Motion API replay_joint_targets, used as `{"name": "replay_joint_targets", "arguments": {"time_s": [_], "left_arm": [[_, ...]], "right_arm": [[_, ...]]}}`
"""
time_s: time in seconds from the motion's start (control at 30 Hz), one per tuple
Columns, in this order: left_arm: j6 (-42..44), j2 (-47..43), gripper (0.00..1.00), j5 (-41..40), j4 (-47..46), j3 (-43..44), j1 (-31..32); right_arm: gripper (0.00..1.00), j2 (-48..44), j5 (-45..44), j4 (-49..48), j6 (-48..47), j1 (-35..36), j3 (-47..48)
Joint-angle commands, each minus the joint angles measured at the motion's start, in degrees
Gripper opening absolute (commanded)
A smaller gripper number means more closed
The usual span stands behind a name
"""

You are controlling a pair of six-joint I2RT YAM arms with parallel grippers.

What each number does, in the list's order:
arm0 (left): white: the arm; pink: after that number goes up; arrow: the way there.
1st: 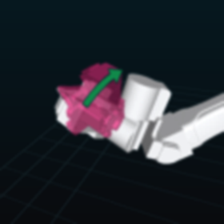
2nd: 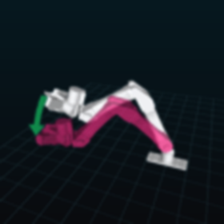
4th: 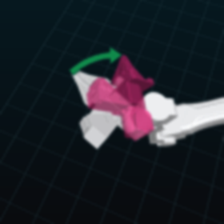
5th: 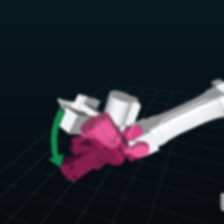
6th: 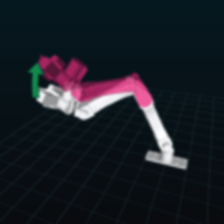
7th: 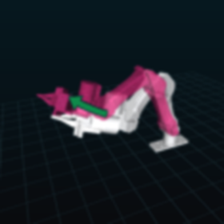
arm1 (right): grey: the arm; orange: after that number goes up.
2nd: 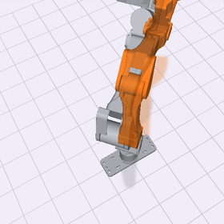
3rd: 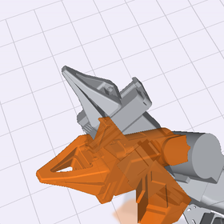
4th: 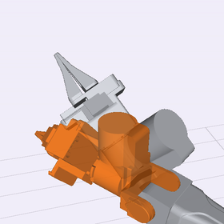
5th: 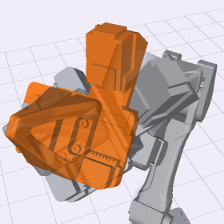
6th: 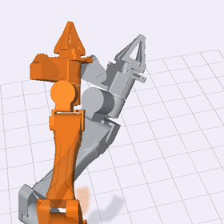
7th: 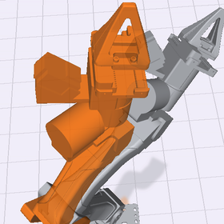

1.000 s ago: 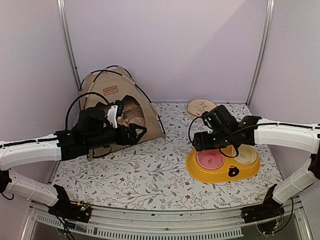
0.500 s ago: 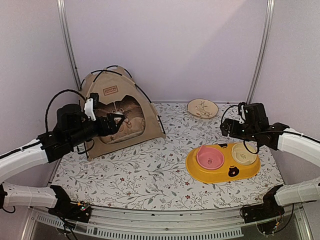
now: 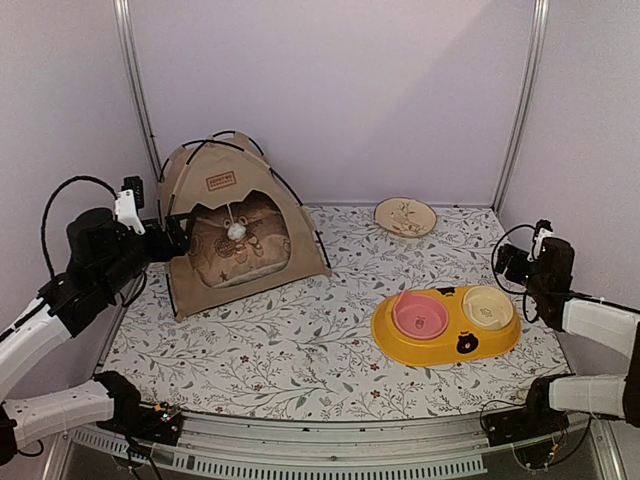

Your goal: Set up the pet tent

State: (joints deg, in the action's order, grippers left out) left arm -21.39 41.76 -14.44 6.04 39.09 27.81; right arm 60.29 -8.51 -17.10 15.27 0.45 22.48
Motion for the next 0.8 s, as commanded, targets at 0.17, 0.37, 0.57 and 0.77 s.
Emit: {"name": "replay_joint_targets", "arguments": {"time_s": [0.17, 0.37, 0.57, 0.77], "left_arm": [[4.11, -1.7, 1.0, -3.64, -4.82, -10.07, -12.09], [5.1, -2.98, 0.99, -2.16, -15.6, -18.51, -18.99], [8.17, -0.65, 1.0, -3.99, -28.71, -26.49, -22.25], [11.61, 7.11, 0.99, -8.98, -58.63, -39.82, -24.66]], "right_arm": [[0.99, 17.37, 1.45, -37.75, -5.29, -3.44, -5.61], [0.99, 25.04, 3.72, -60.55, -9.82, -3.43, -12.58], [0.99, 27.09, 4.06, -62.92, -12.45, -2.29, -12.32], [0.99, 27.22, 0.51, -58.67, -14.62, 0.78, -9.9]]}}
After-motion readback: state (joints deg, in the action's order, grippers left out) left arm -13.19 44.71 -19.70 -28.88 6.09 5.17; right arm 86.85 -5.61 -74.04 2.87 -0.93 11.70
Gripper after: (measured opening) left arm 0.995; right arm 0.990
